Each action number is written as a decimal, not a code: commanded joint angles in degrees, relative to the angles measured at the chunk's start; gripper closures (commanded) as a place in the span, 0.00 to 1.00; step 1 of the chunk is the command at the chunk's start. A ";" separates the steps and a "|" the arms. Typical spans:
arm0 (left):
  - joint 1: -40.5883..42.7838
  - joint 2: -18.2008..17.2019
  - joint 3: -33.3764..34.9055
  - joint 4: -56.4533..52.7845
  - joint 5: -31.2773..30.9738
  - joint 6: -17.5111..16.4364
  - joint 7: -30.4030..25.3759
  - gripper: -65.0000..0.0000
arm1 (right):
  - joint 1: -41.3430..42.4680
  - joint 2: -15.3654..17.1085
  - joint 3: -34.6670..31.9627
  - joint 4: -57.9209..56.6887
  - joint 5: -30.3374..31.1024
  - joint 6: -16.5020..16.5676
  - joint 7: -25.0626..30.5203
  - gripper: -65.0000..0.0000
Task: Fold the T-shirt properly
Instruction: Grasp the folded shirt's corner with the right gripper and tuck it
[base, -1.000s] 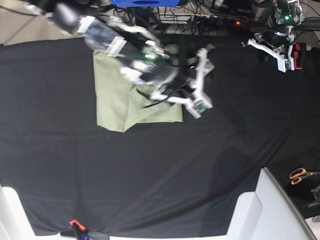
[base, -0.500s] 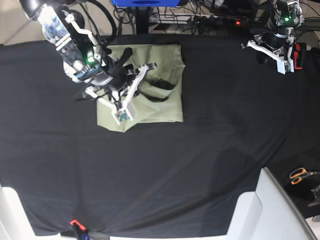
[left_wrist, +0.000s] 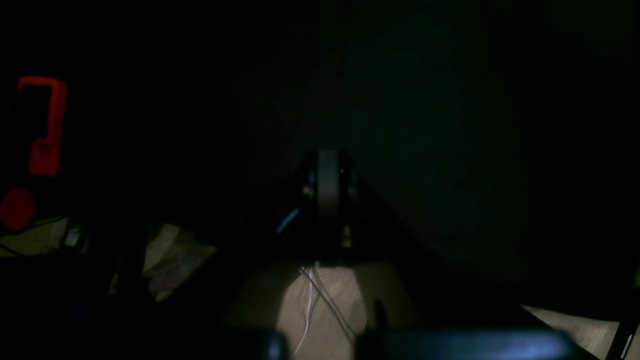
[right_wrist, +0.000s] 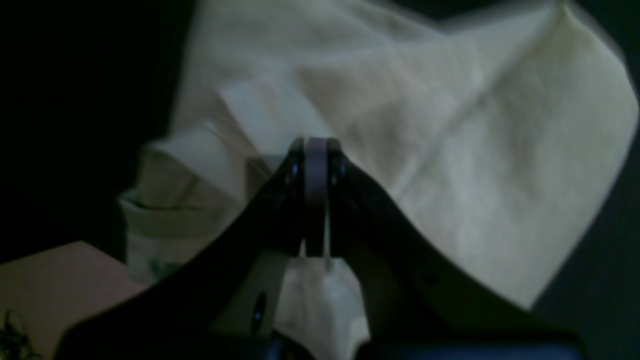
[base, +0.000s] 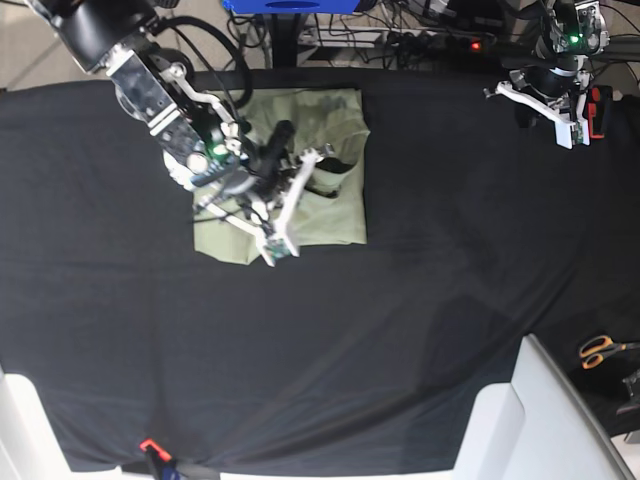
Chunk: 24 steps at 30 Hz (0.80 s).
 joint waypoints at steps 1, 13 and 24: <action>0.22 -0.54 -0.33 0.83 -0.39 0.09 -1.10 1.00 | 1.93 -1.75 -0.60 -0.47 0.14 0.31 0.78 1.00; 0.39 -0.54 -0.33 0.83 -0.39 0.09 -1.10 1.00 | -0.62 -0.52 10.48 9.37 -0.04 -0.13 -10.12 1.00; 0.22 -0.63 -0.33 0.83 -0.39 0.09 -1.10 1.00 | -8.54 2.21 15.84 8.84 0.14 0.22 -10.21 1.00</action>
